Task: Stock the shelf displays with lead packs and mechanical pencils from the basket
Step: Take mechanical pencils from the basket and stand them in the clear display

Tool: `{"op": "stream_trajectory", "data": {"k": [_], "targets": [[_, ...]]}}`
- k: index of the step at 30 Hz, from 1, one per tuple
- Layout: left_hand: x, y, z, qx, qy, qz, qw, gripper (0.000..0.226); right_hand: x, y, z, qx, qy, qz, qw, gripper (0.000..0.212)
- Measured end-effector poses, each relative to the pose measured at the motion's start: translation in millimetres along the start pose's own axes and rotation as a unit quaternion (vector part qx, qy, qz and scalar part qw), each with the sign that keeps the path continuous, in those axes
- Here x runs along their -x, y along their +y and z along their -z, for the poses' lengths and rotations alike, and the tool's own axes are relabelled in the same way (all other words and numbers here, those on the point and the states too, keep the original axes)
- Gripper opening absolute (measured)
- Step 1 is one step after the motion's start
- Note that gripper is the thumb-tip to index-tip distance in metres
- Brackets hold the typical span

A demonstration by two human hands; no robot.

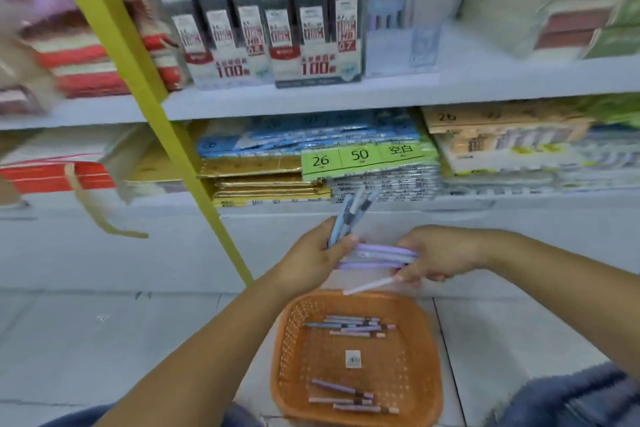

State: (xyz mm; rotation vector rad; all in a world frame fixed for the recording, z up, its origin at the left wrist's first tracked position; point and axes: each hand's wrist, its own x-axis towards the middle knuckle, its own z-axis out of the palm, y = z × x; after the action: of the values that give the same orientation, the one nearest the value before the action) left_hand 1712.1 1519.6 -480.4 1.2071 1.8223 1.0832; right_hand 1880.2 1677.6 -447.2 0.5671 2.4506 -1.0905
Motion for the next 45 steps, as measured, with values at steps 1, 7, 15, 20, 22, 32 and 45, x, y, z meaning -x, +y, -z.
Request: {"op": "stream_trajectory", "data": {"k": [1,7,15,20,22,32,45], "targets": [[3.5,13.2,1.8,-0.003,-0.027,-0.008,1.000,0.021,7.6,-11.0,7.9,0.012,0.002,0.007,1.000,0.015],[16.8,65.6,20.6,0.054,-0.102,0.006,0.993,0.023,34.3,-52.3,46.0,0.031,0.046,0.043,0.998,0.014],[7.0,53.6,28.9,0.000,-0.101,0.011,0.995,0.022,14.8,-46.3,51.8,-0.091,0.080,0.064,0.991,0.022],[-9.8,48.6,31.3,-0.039,-0.050,-0.037,0.997,0.024,3.4,-39.2,56.5,-0.160,0.143,0.085,0.973,0.027],[-14.6,47.2,30.2,-0.021,-0.028,-0.055,0.998,0.027,1.7,-39.1,61.1,-0.204,0.183,0.099,0.957,0.027],[-16.3,49.4,35.8,0.067,0.069,-0.056,0.994,0.015,-1.1,-43.5,68.5,-0.378,0.211,0.152,0.889,0.035],[-14.8,88.1,32.1,0.082,0.196,-0.100,0.972,0.009,16.1,-78.2,75.2,-0.514,0.385,0.209,0.737,0.014]]}}
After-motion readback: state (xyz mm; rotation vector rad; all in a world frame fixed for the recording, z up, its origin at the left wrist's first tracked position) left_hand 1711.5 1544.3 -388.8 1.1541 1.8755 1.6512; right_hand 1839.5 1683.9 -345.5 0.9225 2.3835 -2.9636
